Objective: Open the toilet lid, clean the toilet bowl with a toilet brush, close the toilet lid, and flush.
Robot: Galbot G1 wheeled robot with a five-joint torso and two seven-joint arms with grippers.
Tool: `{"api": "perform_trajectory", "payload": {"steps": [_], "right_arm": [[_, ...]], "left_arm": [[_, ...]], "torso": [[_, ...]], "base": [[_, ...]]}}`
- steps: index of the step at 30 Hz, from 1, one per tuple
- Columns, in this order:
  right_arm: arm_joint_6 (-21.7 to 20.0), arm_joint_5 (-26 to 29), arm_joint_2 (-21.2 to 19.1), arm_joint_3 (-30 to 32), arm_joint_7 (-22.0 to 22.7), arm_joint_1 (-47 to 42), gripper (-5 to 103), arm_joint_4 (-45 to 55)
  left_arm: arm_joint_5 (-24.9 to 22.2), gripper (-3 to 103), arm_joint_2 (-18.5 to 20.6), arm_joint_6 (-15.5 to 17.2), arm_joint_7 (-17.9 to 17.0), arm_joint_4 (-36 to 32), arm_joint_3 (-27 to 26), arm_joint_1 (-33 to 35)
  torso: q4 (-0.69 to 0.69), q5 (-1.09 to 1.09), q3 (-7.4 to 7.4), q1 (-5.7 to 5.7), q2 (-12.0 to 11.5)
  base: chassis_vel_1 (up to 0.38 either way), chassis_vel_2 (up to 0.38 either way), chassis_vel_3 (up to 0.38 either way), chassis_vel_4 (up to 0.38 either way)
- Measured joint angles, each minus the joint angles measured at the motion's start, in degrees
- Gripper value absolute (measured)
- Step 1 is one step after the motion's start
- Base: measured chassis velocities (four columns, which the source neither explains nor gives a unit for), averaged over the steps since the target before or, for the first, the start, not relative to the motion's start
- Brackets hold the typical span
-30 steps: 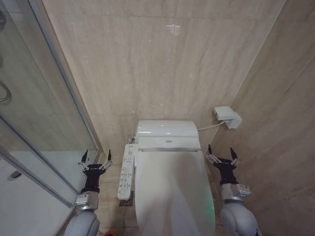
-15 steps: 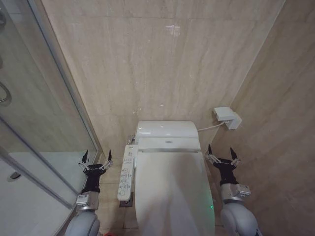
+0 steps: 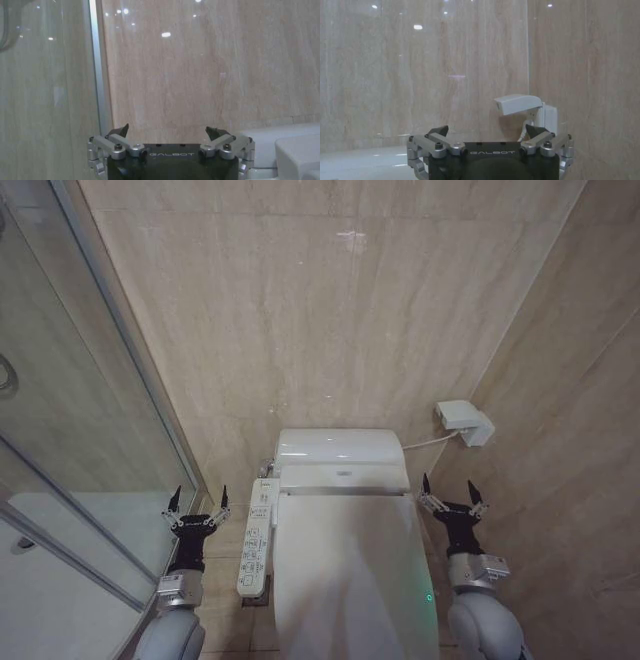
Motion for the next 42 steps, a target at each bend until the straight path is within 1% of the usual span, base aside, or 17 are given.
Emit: {"api": "perform_trajectory", "payload": {"steps": [11,15,18,20,21,22,23,26,27,29,30,33,36,37,38,40,42], "right_arm": [[0.0,0.0,0.0,0.0,0.0,0.0,100,0.0],[0.0,0.0,0.0,0.0,0.0,0.0,100,0.0],[0.0,0.0,0.0,0.0,0.0,0.0,100,0.0],[0.0,0.0,0.0,0.0,0.0,0.0,100,0.0],[0.0,0.0,0.0,0.0,0.0,0.0,100,0.0],[0.0,0.0,0.0,0.0,0.0,0.0,100,0.0],[0.0,0.0,0.0,0.0,0.0,0.0,100,0.0],[0.0,0.0,0.0,0.0,0.0,0.0,100,0.0],[0.0,0.0,0.0,0.0,0.0,0.0,100,0.0],[0.0,0.0,0.0,0.0,0.0,0.0,100,0.0],[0.0,0.0,0.0,0.0,0.0,0.0,100,0.0],[0.0,0.0,0.0,0.0,0.0,0.0,100,0.0],[0.0,0.0,0.0,0.0,0.0,0.0,100,0.0],[0.0,0.0,0.0,0.0,0.0,0.0,100,0.0],[0.0,0.0,0.0,0.0,0.0,0.0,100,0.0],[0.0,0.0,0.0,0.0,0.0,0.0,100,0.0],[0.0,0.0,0.0,0.0,0.0,0.0,100,0.0]], "left_arm": [[0.1,100,-0.1,0.1,-0.1,1.8,0.6,-1.4],[-2.3,100,1.0,0.2,-0.3,4.5,0.2,-2.8],[-3.9,100,2.9,-0.4,-0.8,8.8,1.0,-4.8],[-4.5,100,4.0,-1.4,-0.8,12.8,1.8,-7.4],[-4.9,100,4.6,-1.6,-0.7,14.5,2.2,-9.0],[-4.9,100,4.6,-1.6,-0.7,14.5,2.2,-9.0],[-5.3,92,5.1,-1.9,-0.4,16.0,2.6,-10.7],[-6.0,92,6.8,-3.1,1.4,20.3,4.1,-16.4],[-6.0,92,6.8,-3.1,1.4,20.3,4.1,-16.4],[-6.8,92,7.6,-3.8,2.3,22.5,5.6,-19.6],[-7.1,74,7.9,-4.1,2.7,23.3,6.2,-20.7],[-8.0,74,8.6,-5.0,3.9,25.6,7.9,-23.3],[-8.9,74,9.1,-6.6,5.6,29.8,11.9,-27.3],[-8.9,57,9.0,-7.2,6.1,31.3,13.3,-28.5],[-8.9,57,9.0,-7.2,6.1,31.3,13.3,-28.5],[-9.2,57,8.6,-7.8,6.9,33.7,16.4,-30.7],[-9.5,57,8.5,-7.8,7.4,34.4,18.1,-31.6]], "torso": [[0.0,0.0,0.02,0.04,0.0],[0.0,0.01,0.01,0.02,0.0],[0.0,0.0,0.01,0.02,0.0],[0.02,-0.02,0.01,0.02,0.0],[0.0,-0.02,0.01,0.02,0.0],[0.0,-0.02,0.01,0.02,0.0],[0.01,-0.02,0.02,0.03,0.0],[-0.02,-0.01,0.01,0.03,0.0],[-0.02,-0.01,0.01,0.03,0.0],[-0.01,-0.01,0.02,0.03,0.0],[-0.01,-0.01,0.02,0.03,0.0],[0.01,0.0,0.02,0.03,0.0],[0.0,0.01,0.01,0.03,0.0],[0.01,0.0,0.02,0.03,0.0],[0.01,0.0,0.02,0.03,0.0],[-0.01,0.0,0.02,0.03,0.0],[-0.01,0.0,0.02,0.03,0.0]], "base": [[-0.045,0.028,0.031,-0.033],[0.0,0.0,0.0,0.0],[0.0,0.0,0.0,0.0],[0.0,0.0,0.0,0.0],[0.0,0.0,0.0,0.0],[0.0,0.0,0.0,0.0],[0.0,0.0,0.0,0.0],[0.0,0.0,0.0,0.0],[0.0,0.0,0.0,0.0],[0.0,0.0,0.0,0.0],[0.0,0.0,0.0,0.0],[0.0,0.0,0.0,0.0],[0.0,0.0,0.0,0.0],[0.0,0.0,0.0,0.0],[0.0,0.0,0.0,0.0],[0.0,0.0,0.0,0.0],[0.0,0.0,0.0,0.0]]}}
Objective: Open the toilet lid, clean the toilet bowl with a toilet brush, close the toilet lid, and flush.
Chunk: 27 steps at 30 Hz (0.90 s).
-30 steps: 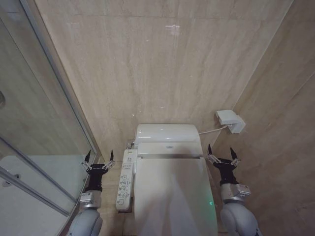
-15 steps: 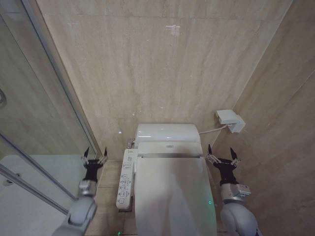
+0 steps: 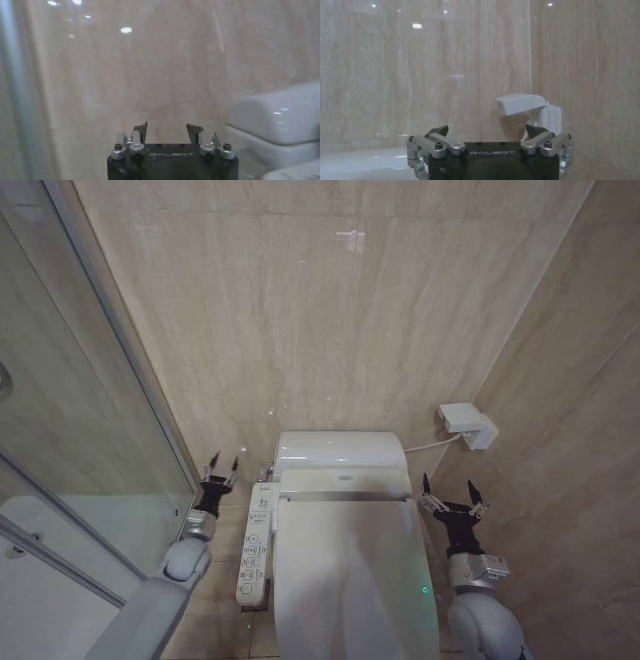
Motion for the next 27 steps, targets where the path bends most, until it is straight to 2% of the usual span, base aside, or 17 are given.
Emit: {"api": "perform_trajectory", "payload": {"steps": [2,3,6,10,11,16,17,23,27], "right_arm": [[0.0,0.0,0.0,0.0,0.0,0.0,100,0.0],[0.0,0.0,0.0,0.0,0.0,0.0,100,0.0],[0.0,0.0,0.0,0.0,0.0,0.0,100,0.0],[0.0,0.0,0.0,0.0,0.0,0.0,100,0.0],[0.0,0.0,0.0,0.0,0.0,0.0,100,0.0],[0.0,0.0,0.0,0.0,0.0,0.0,100,0.0],[0.0,0.0,0.0,0.0,0.0,0.0,100,0.0],[0.0,0.0,0.0,0.0,0.0,0.0,100,0.0],[0.0,0.0,0.0,0.0,0.0,0.0,100,0.0]], "left_arm": [[-0.1,57,0.0,-0.1,0.7,0.4,1.0,-0.5],[-0.1,49,0.1,-0.3,1.5,0.6,1.9,-0.9],[0.0,49,0.4,-1.5,4.2,1.2,2.6,-1.4],[0.1,49,0.8,-2.1,5.1,1.3,2.4,-1.2],[0.1,22,0.9,-2.3,5.4,1.4,2.2,-1.0],[0.2,22,1.4,-3.1,6.1,1.7,1.1,-0.4],[0.2,1,1.5,-3.2,6.2,1.8,1.0,-0.4],[1.5,1,2.0,-3.3,6.3,2.4,0.7,-0.6],[3.7,0,2.3,-4.6,7.0,3.6,0.7,-0.6]], "torso": [[0.0,-0.01,0.0,0.0,0.0],[0.0,-0.01,0.0,0.0,0.0],[0.01,0.0,0.0,0.0,0.0],[0.02,0.0,0.0,0.0,0.0],[0.02,0.0,0.0,0.0,0.0],[0.02,0.0,0.0,0.0,0.0],[0.01,-0.01,0.0,0.0,0.0],[0.01,0.0,0.0,0.0,0.0],[0.01,-0.01,0.0,0.0,0.0]], "base": [[0.0,0.0,0.0,0.0],[0.0,0.0,0.0,0.0],[0.0,0.0,0.0,0.0],[0.0,0.0,0.0,0.0],[0.0,0.0,0.0,0.0],[0.0,0.0,0.0,0.0],[0.0,0.0,0.0,0.0],[0.0,0.0,0.0,0.0],[0.0,0.0,0.0,0.0]]}}
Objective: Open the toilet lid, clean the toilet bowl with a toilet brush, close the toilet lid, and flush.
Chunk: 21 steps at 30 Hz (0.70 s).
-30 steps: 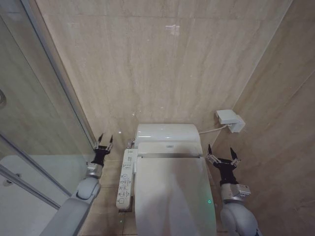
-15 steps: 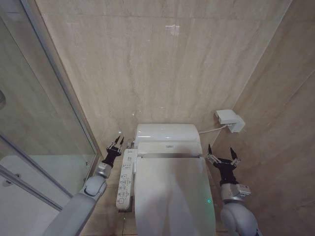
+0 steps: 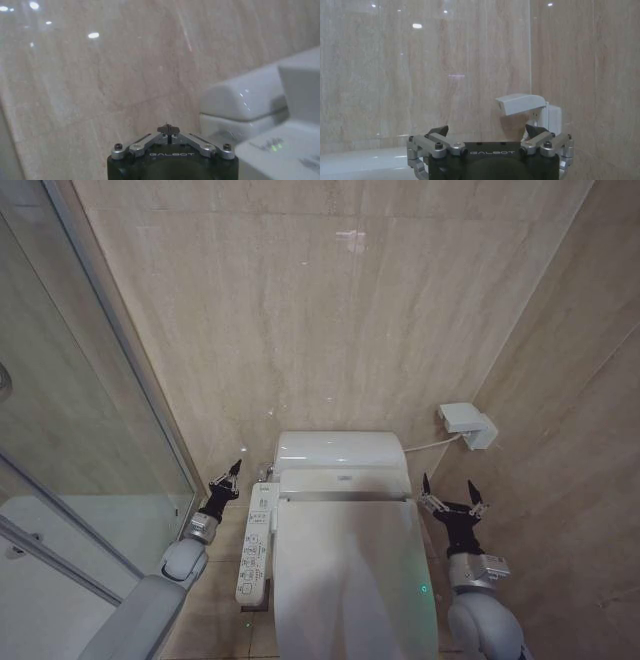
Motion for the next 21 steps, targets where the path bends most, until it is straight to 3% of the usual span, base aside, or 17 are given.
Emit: {"api": "perform_trajectory", "payload": {"steps": [7,21], "right_arm": [[0.0,0.0,0.0,0.0,0.0,0.0,100,0.0],[0.0,0.0,0.0,0.0,0.0,0.0,100,0.0]], "left_arm": [[6.0,0,0.4,-3.9,2.3,3.5,-0.7,0.1],[9.1,0,0.2,-6.2,2.9,5.6,0.9,-1.9]], "torso": [[0.01,0.0,0.0,0.0,0.0],[0.0,0.0,0.0,0.0,0.0]], "base": [[0.0,0.0,0.0,0.0],[0.0,0.0,0.0,0.0]]}}
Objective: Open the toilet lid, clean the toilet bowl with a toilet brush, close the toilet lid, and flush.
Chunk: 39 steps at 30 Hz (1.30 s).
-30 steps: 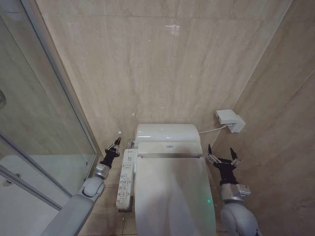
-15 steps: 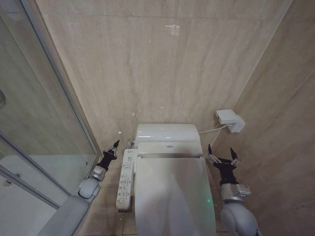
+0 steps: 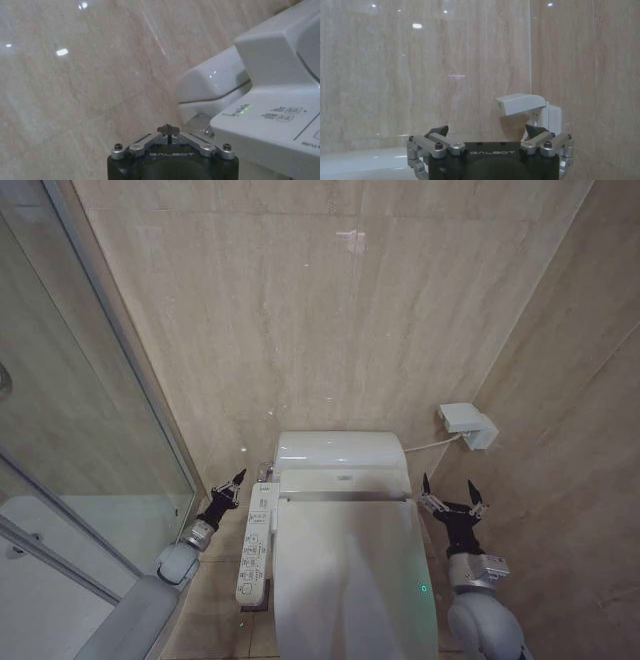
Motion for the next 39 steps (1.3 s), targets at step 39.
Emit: {"api": "perform_trajectory", "payload": {"steps": [39], "right_arm": [[0.0,0.0,0.0,0.0,0.0,0.0,100,0.0]], "left_arm": [[-0.3,0,-2.4,-0.8,0.8,4.2,3.5,-4.0]], "torso": [[0.0,0.0,0.0,-0.01,0.0]], "base": [[-0.005,0.004,0.006,-0.004]]}}
